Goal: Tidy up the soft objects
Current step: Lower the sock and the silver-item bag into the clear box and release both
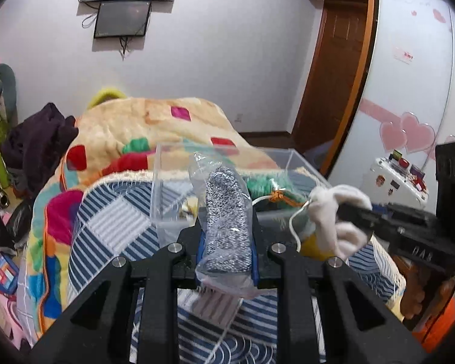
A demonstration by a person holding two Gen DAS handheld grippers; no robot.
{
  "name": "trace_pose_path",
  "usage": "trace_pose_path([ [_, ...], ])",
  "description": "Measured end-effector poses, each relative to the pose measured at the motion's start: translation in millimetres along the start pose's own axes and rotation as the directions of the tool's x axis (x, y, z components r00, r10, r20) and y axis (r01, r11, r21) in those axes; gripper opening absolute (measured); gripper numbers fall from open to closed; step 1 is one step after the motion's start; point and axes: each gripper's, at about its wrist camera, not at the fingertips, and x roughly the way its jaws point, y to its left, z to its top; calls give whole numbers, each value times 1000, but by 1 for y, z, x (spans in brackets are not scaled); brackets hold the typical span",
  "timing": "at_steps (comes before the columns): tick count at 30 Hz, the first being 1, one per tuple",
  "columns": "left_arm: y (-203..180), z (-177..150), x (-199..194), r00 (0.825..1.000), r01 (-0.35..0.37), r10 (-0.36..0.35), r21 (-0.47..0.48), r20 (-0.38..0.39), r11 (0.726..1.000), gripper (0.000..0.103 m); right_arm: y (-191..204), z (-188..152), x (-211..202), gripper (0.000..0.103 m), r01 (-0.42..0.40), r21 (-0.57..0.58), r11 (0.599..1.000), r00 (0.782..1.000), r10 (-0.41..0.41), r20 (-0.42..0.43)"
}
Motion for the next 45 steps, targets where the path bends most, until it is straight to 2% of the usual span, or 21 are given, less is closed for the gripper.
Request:
trace_pose_path([
  [10,-5,27,30,999,-31,31,13,24,999,22,-1,29,17,19,27,-2,1000,999,-27,39],
  [23,-6,39,103,994,16,-20,-38,-104,999,22,-19,39,47,19,182,-5,983,983,-182,-1],
  [28,-11,35,123,989,-33,32,1,-144,999,23,-28,36,46,19,242,-9,970,970,-242,-14],
  [34,-6,30,118,988,-39,40,6,-151,999,30,-35,32,52,19,257,-29,966,965,-258,-52],
  [38,-4,33,105,991,-41,41,1,-125,999,43,-36,30,58,19,264,-50,963,961,-267,-77],
  [45,-3,35,77,995,-37,40,27,-87,999,51,-35,31,58,19,266,-70,961,958,-271,-89],
])
